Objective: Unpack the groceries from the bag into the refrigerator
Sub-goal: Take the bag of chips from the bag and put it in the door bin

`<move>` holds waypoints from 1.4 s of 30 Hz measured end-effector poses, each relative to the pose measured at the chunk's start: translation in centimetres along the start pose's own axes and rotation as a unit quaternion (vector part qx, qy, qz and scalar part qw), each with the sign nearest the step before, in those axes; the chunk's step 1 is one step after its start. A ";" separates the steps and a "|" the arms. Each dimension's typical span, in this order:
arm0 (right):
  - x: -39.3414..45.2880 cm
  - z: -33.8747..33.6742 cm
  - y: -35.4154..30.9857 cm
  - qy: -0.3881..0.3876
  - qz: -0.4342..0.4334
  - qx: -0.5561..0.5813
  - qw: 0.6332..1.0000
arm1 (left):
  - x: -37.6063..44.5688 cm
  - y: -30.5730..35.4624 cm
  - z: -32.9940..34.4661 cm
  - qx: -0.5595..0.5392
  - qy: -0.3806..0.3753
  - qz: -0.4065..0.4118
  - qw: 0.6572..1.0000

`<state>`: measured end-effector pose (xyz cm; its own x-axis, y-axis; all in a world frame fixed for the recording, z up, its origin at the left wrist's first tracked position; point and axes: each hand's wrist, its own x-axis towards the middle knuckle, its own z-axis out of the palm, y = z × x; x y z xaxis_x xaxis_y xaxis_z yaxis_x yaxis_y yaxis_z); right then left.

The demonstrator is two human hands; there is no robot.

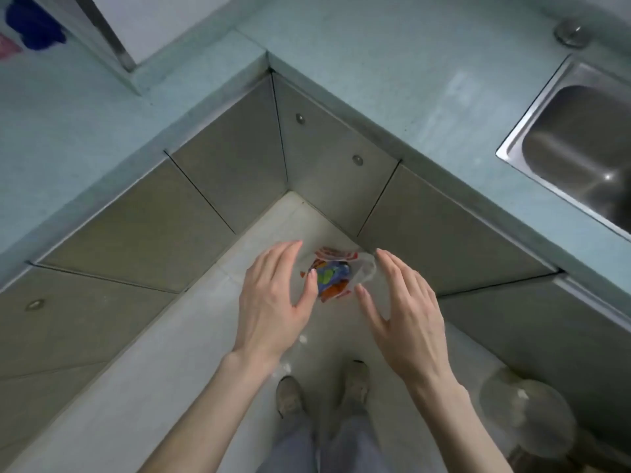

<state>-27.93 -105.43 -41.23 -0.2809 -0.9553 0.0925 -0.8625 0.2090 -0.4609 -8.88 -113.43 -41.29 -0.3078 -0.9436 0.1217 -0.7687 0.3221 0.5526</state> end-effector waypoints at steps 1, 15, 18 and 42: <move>0.5 1.2 1.0 -0.008 0.003 -0.003 1.000 | 0.3 -0.5 1.5 -0.011 -0.003 -0.009 1.000; 6.5 17.1 15.5 -0.144 -0.042 -0.047 0.988 | 3.2 -7.7 22.2 -0.042 -0.018 -0.197 0.979; 6.6 20.7 18.2 -0.171 -0.047 -0.048 0.983 | 2.8 -9.4 26.9 -0.064 -0.021 -0.229 0.971; 11.3 53.3 30.3 -0.302 0.109 0.035 0.946 | 3.9 -24.5 54.2 -0.127 -0.121 -0.409 0.896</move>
<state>-34.82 -121.02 -101.23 -0.1394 -0.8408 -0.5231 -0.7756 0.4211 -0.4703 -21.62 -120.88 -98.99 0.1650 -0.8019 -0.5743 -0.6497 -0.5264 0.5484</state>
